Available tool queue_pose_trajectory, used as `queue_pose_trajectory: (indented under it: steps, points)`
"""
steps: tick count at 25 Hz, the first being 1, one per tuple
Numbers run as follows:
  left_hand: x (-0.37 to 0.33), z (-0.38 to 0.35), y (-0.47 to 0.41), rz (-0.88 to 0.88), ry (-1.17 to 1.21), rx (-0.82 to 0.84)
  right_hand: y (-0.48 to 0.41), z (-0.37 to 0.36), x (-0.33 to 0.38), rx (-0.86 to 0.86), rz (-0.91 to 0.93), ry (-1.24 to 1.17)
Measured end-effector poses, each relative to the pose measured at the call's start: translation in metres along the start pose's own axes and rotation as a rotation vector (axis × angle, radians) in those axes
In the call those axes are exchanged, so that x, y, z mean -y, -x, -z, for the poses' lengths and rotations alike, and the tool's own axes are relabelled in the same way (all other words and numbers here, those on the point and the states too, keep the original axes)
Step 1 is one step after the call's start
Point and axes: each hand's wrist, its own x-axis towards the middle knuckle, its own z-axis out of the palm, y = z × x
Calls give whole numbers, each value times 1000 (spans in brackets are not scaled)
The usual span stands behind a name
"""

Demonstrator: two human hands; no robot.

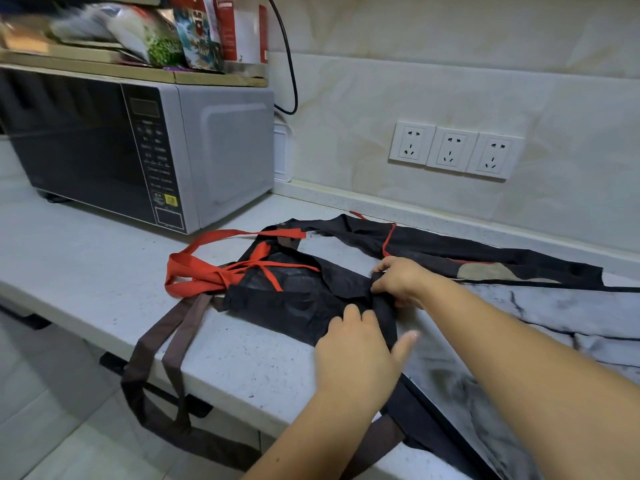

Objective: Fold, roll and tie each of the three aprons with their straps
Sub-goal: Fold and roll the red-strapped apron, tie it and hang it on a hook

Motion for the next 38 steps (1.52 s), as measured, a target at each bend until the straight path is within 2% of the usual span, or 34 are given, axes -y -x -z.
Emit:
queue_pose_trajectory:
  steps: [6, 8, 10, 15, 19, 22, 23, 26, 27, 29, 33, 34, 36, 38]
  points:
    - [-7, 5, 7, -141, 53, -26, 14, 21, -9, -82, -73, 53]
    - [-7, 6, 10, -192, 193, -27, 28, 40, -17, -151, -61, 52]
    - [-16, 8, 13, -217, 348, 54, 49, 64, -31, -177, -62, 122]
    - [-34, 13, 7, -178, 512, 418, 90, 108, -74, 49, -272, 357]
    - [-32, 19, 2, -158, 457, 481, 114, 121, -101, 285, -286, 229]
    - [-28, 19, 2, -182, 372, 447, 122, 123, -112, 417, -226, 225]
    - [-28, 15, 6, -201, 292, 392, 122, 120, -115, 401, -219, 246]
    - [-35, -2, 23, -370, 23, 52, 122, 110, -116, 351, -240, 266]
    - [-39, -9, 28, -430, -16, 16, 124, 108, -114, 349, -256, 272]
    - [-47, -19, 34, -453, -49, 43, 129, 109, -105, 298, -228, 306]
    - [-47, -27, 24, -403, -35, 77, 97, 98, -88, -190, 96, 353]
    - [-47, -26, 23, -403, -34, 72, 86, 90, -86, -246, 101, 447]
    - [-49, -25, 22, -386, -36, 87, 70, 70, -88, -250, 30, 661]
    - [-49, -24, 21, -366, -43, 109, 65, 57, -90, -267, -4, 712]
